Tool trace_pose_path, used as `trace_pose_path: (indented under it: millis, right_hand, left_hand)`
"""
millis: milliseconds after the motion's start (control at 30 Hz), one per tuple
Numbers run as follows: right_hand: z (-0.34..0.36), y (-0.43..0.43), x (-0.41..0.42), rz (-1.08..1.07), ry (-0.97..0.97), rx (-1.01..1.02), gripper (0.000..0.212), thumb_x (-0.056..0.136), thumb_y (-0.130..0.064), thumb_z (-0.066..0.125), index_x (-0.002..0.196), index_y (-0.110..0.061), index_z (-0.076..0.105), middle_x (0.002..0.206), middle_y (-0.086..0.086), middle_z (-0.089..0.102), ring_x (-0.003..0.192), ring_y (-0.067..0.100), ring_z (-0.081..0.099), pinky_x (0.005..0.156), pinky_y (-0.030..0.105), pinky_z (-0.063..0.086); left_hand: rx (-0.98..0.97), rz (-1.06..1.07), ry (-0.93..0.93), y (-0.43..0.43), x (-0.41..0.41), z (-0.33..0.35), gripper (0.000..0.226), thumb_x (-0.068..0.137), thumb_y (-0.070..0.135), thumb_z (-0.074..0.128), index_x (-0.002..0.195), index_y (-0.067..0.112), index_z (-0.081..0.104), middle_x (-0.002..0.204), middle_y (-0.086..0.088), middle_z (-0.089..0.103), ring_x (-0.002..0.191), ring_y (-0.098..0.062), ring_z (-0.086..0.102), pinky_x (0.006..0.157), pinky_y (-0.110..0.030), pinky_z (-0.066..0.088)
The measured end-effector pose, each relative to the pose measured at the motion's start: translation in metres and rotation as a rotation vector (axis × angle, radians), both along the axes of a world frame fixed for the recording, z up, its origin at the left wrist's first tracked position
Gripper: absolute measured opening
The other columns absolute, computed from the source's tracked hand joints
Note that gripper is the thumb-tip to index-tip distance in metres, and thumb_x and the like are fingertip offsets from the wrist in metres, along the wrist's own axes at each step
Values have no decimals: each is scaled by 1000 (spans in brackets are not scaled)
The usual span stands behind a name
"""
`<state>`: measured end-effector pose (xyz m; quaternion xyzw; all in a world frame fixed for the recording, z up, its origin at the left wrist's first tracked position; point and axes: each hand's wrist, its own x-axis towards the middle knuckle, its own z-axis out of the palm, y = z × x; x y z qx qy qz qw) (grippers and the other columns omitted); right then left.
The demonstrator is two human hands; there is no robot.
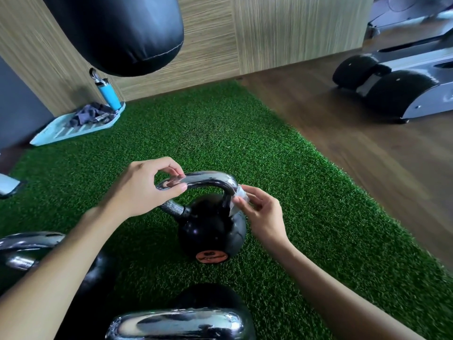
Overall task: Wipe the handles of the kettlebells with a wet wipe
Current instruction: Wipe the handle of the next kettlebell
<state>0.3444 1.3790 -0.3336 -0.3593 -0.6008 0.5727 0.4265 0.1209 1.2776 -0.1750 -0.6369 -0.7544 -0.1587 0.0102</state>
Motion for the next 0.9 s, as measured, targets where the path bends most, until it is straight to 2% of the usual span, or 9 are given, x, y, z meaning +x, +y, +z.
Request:
trace_pose_path:
  millis: [167, 300, 400, 500, 567, 667, 733, 833, 900]
  right_hand:
    - [-6, -7, -2, -4, -85, 6, 31, 84, -38, 78, 113, -36, 70, 110, -12, 75, 110, 2, 66, 96, 40, 57]
    - [25, -6, 9, -46, 41, 19, 40, 82, -24, 81, 117, -30, 63, 99, -16, 70, 95, -6, 69, 65, 14, 56]
    - [70, -2, 9, -70, 35, 203, 36, 78, -28, 83, 110, -22, 67, 90, -23, 68, 79, -17, 65, 65, 10, 54]
    - [107, -2, -7, -56, -88, 487, 32, 73, -38, 85, 102, -26, 77, 88, -16, 70, 61, -9, 53, 56, 9, 38]
    - [120, 0, -20, 13, -64, 493, 34, 72, -36, 86, 103, -24, 78, 88, -10, 73, 56, -4, 53, 52, 10, 36]
    - [137, 7, -31, 217, 84, 235, 33, 74, -24, 87, 101, -11, 74, 92, 4, 78, 73, 13, 74, 68, 31, 59]
    - [144, 10, -38, 357, 83, 152, 26, 80, -17, 82, 99, -1, 74, 92, 11, 78, 74, 15, 74, 72, 28, 58]
    - [148, 14, -47, 391, -143, 306, 20, 86, -27, 77, 101, -14, 80, 96, -4, 79, 80, 9, 74, 80, 27, 57]
    - [148, 22, -48, 288, -379, 484, 22, 86, -39, 76, 105, -28, 79, 105, -13, 77, 87, 9, 74, 83, 32, 59]
  left_hand:
    - [-10, -12, 1, -1, 0, 0, 23, 82, 53, 75, 100, 43, 64, 98, 27, 68, 44, 13, 46, 41, -16, 21]
    - [16, 31, -66, -6, -1, 1, 26, 80, 60, 73, 102, 46, 69, 77, 32, 66, 36, -1, 45, 35, -15, 25]
    - [126, 2, -180, -8, 13, 1, 26, 80, 59, 72, 105, 50, 72, 68, 20, 69, 39, -11, 50, 42, -27, 37]
    - [178, -60, -387, -7, 31, 6, 35, 82, 50, 74, 116, 53, 67, 88, 37, 71, 46, -22, 55, 43, -36, 40]
    - [198, -56, -442, -7, 33, 5, 35, 80, 51, 74, 113, 57, 65, 90, 36, 71, 47, -15, 57, 45, -33, 39]
    - [249, -12, -470, -8, 23, 2, 30, 74, 59, 74, 104, 59, 70, 71, 12, 75, 49, -17, 44, 53, -29, 30]
    - [300, -10, -493, -12, 18, -1, 27, 78, 51, 77, 104, 46, 76, 68, 15, 73, 49, -9, 46, 51, -24, 31]
    - [346, 76, -479, -16, 16, -1, 12, 81, 39, 81, 93, 37, 80, 74, 22, 75, 60, -3, 67, 56, -30, 54]
    - [334, 182, -382, -21, 10, 0, 9, 81, 40, 81, 89, 39, 79, 60, 30, 66, 50, 3, 61, 45, -20, 45]
